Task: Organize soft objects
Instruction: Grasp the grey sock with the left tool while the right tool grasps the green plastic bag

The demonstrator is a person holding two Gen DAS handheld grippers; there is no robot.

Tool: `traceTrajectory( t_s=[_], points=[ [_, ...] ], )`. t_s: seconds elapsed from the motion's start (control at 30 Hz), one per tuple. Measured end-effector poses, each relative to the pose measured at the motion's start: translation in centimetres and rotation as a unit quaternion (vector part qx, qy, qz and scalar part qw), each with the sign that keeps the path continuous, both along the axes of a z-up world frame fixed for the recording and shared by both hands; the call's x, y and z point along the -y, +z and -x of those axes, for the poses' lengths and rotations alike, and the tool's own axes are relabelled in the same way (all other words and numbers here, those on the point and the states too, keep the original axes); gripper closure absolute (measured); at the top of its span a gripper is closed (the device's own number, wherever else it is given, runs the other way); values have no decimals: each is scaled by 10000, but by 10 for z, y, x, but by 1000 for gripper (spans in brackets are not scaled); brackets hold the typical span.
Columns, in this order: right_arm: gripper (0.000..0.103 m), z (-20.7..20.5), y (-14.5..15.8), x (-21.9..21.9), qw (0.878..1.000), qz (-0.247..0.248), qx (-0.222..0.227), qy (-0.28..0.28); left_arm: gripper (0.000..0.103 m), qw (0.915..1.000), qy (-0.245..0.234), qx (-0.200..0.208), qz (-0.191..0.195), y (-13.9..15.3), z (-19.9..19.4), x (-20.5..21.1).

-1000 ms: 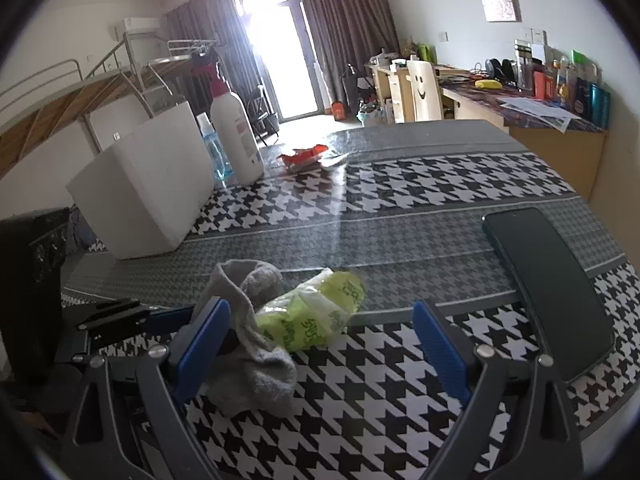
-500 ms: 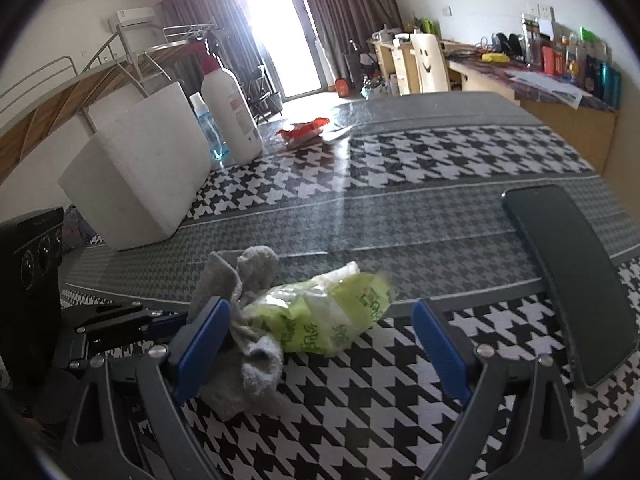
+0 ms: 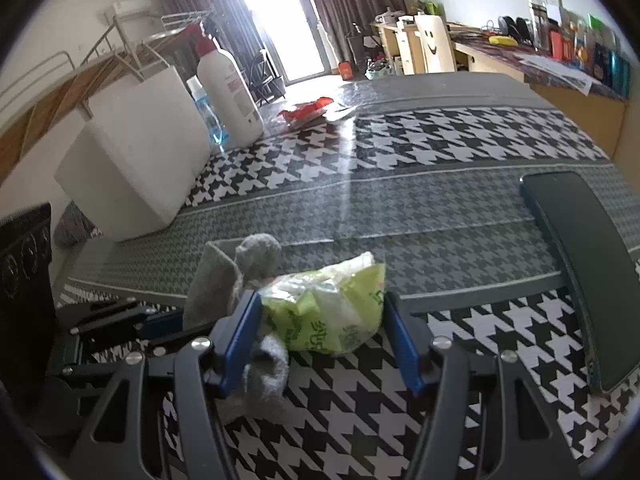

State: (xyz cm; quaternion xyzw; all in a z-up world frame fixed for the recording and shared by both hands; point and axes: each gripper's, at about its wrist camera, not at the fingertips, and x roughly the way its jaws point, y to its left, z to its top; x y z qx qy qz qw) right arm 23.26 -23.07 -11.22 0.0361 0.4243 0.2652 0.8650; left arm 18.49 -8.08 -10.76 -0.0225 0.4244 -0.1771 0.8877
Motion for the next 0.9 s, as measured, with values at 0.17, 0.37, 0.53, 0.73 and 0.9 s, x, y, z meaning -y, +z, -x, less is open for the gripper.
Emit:
traceTrajectory(
  t_s=[0.17,0.37,0.53,0.73,0.9],
  points=[
    [46,4,0,-10,9989,448,160,-46,86,10000,0,3,-10,0,0,0],
    [68,4,-2,-6,9993,332,132,-94,86,10000,-2,7,-22,0,0,0],
    [72,8,2,-4,9993,301,212,-76,86,10000,8,55,-64,0,0,-2],
    [72,10,7,2,9990,281,291,-206,87,9999,18,108,-97,2,4,2],
    [72,12,10,8,9985,275,345,-316,87,9998,8,169,-142,6,10,5]
  ],
)
